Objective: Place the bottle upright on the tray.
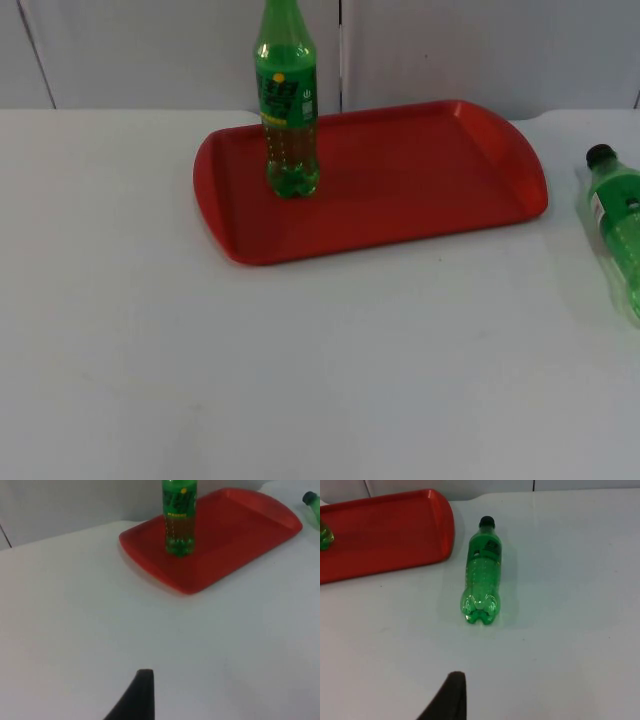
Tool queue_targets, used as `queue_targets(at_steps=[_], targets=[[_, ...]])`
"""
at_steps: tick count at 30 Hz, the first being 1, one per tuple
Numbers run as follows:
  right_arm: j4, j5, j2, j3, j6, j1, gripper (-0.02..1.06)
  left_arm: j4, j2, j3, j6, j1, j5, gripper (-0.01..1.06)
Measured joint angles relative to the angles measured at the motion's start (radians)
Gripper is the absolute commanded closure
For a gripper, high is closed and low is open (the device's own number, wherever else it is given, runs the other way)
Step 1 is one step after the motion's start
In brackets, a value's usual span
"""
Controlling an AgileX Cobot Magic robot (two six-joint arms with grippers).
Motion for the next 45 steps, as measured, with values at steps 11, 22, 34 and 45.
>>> queue_targets(at_steps=[11,22,34,45], targets=[[0.0,0.0,0.0,0.0,0.0,0.0,-0.01,0.012,0.0,0.022,-0.002,0.0,0.032,0.0],[0.0,0.0,0.0,0.0,0.0,0.0,-0.01,0.014,0.0,0.022,-0.004,0.0,0.035,0.0],[0.0,0.0,0.0,0.0,0.0,0.0,-0.01,0.014,0.0,0.022,-0.004,0.0,0.035,0.0],[0.0,-0.002,0.0,0.0,0.0,0.0,-0.01,0.014,0.0,0.022,-0.005,0.0,0.035,0.0]])
